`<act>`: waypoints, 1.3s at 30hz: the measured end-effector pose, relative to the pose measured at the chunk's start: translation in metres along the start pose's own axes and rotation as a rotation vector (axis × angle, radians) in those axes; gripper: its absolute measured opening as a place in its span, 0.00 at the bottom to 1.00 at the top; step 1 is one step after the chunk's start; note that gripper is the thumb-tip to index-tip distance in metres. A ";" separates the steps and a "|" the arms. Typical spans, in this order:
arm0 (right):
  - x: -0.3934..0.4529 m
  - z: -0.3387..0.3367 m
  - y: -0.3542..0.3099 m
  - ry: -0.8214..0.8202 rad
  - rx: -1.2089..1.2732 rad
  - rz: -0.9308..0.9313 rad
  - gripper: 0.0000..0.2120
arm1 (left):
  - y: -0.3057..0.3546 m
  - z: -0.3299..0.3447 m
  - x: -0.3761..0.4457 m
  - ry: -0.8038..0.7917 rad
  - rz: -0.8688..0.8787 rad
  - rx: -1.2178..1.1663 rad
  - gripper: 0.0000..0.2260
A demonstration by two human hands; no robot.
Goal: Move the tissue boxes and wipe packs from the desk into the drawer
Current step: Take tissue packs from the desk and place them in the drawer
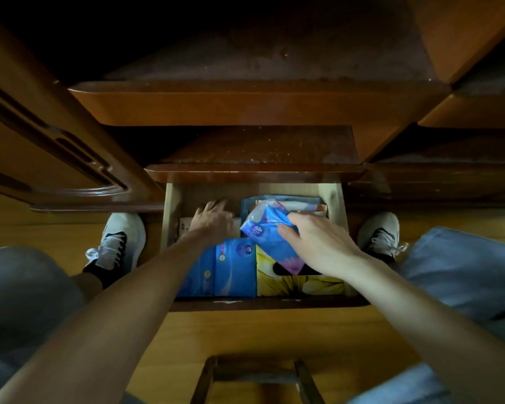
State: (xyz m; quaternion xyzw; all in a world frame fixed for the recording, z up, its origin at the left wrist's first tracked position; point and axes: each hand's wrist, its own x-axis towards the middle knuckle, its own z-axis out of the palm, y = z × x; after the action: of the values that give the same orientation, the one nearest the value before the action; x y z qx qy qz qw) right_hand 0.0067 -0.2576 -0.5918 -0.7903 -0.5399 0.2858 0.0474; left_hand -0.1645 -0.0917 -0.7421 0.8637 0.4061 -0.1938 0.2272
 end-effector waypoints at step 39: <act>0.027 0.128 -0.047 -0.076 0.097 -0.281 0.21 | -0.071 0.008 -0.162 0.178 0.169 0.387 0.28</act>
State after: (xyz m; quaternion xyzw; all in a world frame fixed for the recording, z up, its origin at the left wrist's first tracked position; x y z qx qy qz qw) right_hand -0.0894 -0.2442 -0.6913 -0.6925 -0.6319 0.3320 0.1046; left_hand -0.3180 -0.1553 -0.6808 0.9358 0.3060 -0.1713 0.0358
